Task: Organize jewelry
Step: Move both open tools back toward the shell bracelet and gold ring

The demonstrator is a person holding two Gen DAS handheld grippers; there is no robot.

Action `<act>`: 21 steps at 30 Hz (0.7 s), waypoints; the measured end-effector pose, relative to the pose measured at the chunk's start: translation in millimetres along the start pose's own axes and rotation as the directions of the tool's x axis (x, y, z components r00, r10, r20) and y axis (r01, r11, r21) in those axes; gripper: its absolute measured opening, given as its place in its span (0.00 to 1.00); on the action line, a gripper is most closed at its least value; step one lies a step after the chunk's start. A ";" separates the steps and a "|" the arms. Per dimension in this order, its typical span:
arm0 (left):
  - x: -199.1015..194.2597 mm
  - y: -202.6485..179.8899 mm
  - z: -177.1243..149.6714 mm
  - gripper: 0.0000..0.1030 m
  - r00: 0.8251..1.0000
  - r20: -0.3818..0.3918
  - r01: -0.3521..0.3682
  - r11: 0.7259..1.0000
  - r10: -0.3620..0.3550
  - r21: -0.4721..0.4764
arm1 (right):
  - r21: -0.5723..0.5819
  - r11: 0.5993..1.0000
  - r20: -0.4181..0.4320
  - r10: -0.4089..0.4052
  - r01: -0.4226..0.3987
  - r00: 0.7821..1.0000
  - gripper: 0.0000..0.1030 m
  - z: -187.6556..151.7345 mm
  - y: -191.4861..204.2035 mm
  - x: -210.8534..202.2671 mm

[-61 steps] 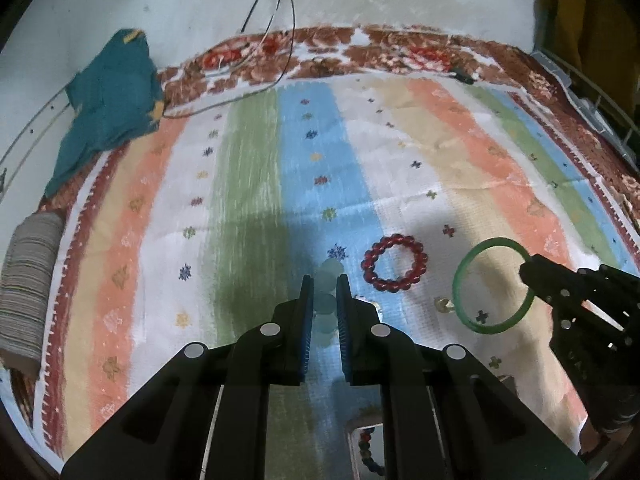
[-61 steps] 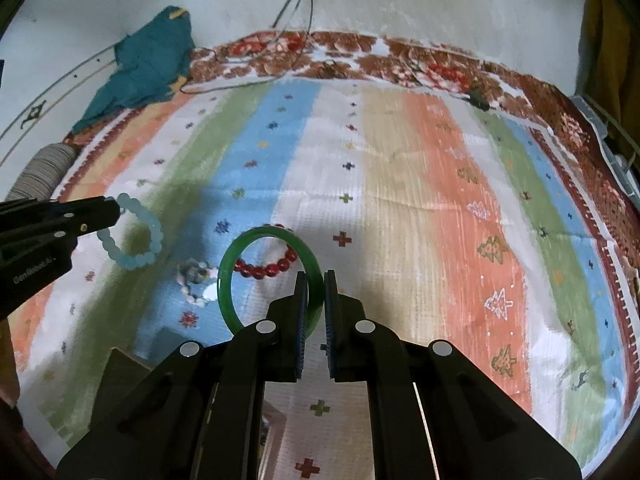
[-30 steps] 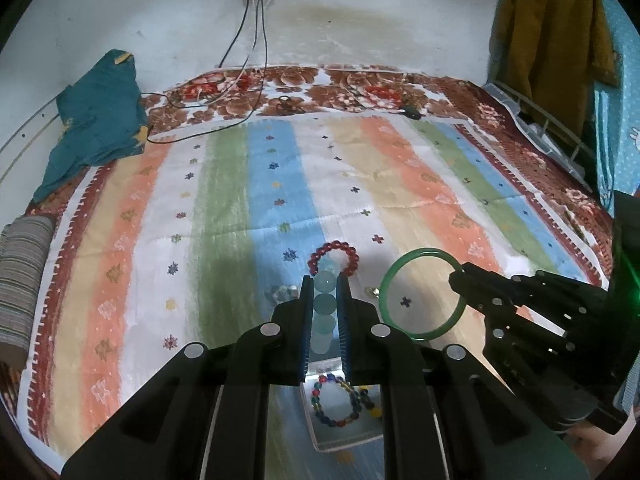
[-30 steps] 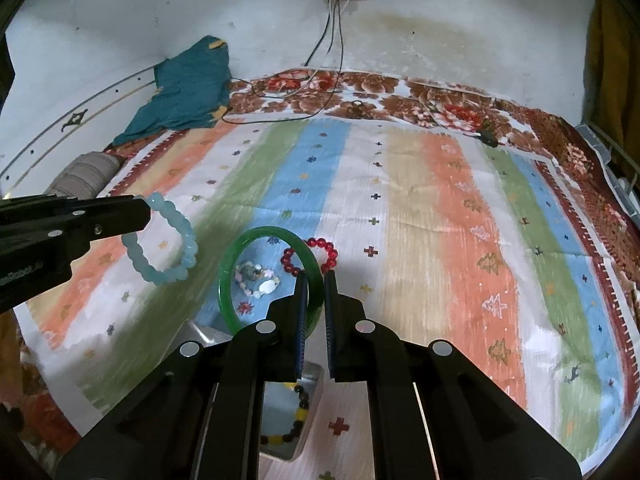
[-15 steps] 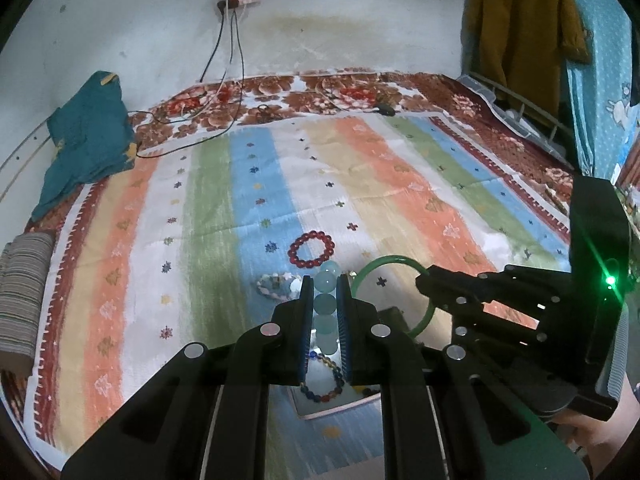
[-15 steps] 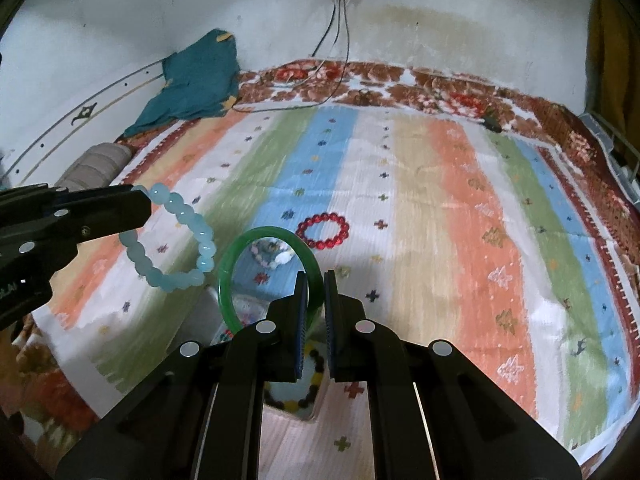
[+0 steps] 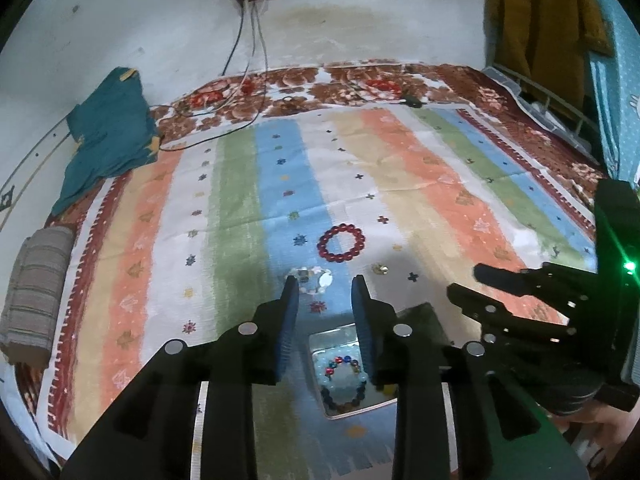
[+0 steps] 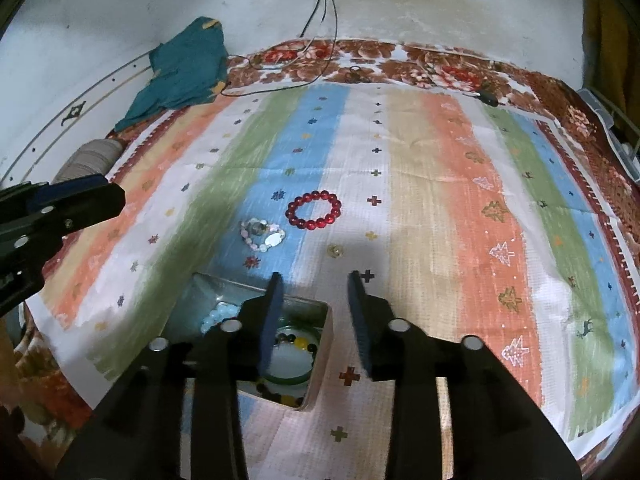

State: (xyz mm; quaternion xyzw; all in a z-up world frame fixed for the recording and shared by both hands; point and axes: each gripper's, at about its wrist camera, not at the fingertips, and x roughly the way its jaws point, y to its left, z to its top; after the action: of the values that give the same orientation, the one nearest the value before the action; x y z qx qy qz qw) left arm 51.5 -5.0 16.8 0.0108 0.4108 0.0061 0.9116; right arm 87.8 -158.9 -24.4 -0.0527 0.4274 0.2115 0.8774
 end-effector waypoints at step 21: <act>35.0 36.5 5.4 0.60 0.994 -0.100 -0.048 0.992 0.036 -0.118 | 0.049 0.999 -0.040 0.011 -0.009 0.999 0.67 11.8 -12.5 17.7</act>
State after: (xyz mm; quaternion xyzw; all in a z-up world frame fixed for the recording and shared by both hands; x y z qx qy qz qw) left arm 78.6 32.2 -4.9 -0.0358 0.4535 0.0504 0.8891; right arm 111.2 -161.2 -31.8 -0.0330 0.4502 0.2044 0.8686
